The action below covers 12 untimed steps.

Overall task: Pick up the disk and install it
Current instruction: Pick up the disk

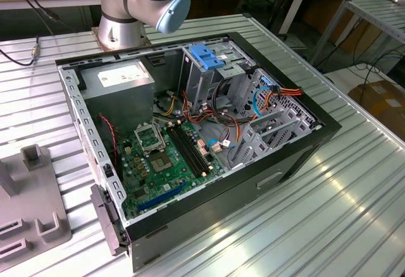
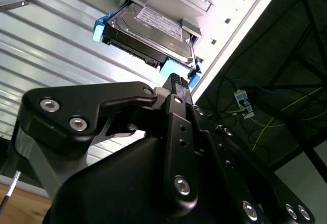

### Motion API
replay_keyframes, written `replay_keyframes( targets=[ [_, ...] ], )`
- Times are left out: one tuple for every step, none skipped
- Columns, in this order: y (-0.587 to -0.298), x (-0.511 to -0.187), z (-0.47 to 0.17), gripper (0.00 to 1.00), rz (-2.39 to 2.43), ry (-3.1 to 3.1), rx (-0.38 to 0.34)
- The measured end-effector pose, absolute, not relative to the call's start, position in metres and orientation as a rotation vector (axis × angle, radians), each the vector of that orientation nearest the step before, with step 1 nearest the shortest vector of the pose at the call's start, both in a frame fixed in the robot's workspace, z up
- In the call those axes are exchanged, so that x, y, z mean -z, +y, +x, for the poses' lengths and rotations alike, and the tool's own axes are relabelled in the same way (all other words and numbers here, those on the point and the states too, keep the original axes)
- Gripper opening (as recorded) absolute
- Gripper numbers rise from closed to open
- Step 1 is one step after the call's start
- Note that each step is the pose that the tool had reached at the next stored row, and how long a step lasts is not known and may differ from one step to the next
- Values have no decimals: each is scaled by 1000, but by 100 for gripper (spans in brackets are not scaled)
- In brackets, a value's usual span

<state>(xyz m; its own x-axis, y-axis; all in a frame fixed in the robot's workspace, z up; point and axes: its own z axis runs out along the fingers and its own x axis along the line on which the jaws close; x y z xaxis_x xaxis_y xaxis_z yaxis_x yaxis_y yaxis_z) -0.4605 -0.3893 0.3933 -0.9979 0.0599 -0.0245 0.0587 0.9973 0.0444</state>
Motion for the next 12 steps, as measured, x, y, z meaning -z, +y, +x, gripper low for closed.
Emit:
replay_keyframes(
  targets=[
    [-389,-393,-460,10,80,3114,-68],
    [-389,-393,-460,10,68,3115,-68],
    [-389,-393,-460,10,38,3116,-69],
    [-389,-393,-460,10,3,3116,-69],
    [-389,-393,-460,10,-25,3117,-70],
    [-389,-393,-460,10,-47,3117,-70],
    [-389,-393,-460,10,-64,3117,-70],
    [-389,-393,-460,10,-75,3116,-70],
    [-389,-393,-460,10,-90,3116,-70],
    [-389,-393,-460,10,-101,3116,-70],
    [-389,-393,-460,10,-122,3116,-71],
    [-389,-393,-460,10,-135,3115,-71]
  ],
)
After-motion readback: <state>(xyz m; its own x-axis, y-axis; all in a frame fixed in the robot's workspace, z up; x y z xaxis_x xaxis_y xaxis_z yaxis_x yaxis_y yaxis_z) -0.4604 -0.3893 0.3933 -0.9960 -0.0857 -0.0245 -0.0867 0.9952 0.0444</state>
